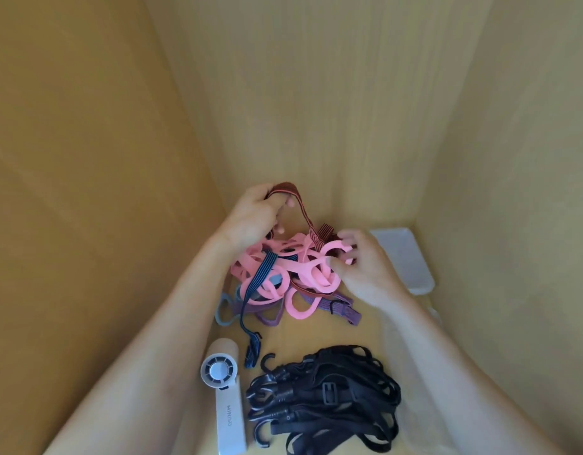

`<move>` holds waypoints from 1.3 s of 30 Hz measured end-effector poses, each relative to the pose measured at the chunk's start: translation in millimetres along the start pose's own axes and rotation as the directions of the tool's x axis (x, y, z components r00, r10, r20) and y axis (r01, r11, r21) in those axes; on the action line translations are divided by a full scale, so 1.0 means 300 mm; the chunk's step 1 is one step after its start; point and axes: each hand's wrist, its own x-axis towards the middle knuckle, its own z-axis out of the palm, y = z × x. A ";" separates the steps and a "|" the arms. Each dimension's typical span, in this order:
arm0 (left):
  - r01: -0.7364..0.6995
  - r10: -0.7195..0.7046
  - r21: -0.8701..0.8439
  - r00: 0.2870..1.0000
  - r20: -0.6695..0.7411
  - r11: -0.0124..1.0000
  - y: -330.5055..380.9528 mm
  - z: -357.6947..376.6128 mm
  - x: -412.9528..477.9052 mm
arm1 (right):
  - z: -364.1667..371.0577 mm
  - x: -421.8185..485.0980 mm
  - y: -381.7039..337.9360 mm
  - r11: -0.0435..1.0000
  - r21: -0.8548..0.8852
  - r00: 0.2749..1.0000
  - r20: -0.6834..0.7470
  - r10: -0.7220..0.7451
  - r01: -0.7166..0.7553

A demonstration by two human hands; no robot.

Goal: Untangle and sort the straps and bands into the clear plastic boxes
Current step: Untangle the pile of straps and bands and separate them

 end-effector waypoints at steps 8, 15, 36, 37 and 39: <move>-0.179 0.181 -0.112 0.983 0.013 0.977 0.182 -0.035 -0.086 | 0.020 0.198 -0.106 0.975 -0.197 0.983 0.174 -0.064 0.098; -0.078 0.053 -0.133 0.982 -0.179 0.988 0.091 -0.079 -0.082 | -0.097 0.277 -0.221 0.982 -0.124 0.990 0.033 -0.136 0.139; 0.184 -0.148 -0.473 0.983 0.112 0.862 -0.043 0.033 -0.050 | -0.352 0.240 -0.708 0.822 -0.136 0.773 -0.283 -0.568 0.554; 0.179 -0.146 -0.467 0.983 0.108 0.866 -0.042 0.035 -0.050 | -0.358 0.230 -0.733 0.811 -0.151 0.759 -0.290 -0.582 0.565; 0.177 -0.139 -0.494 0.984 0.112 0.851 -0.046 0.043 -0.047 | -0.364 0.210 -0.778 0.784 -0.179 0.724 -0.304 -0.619 0.595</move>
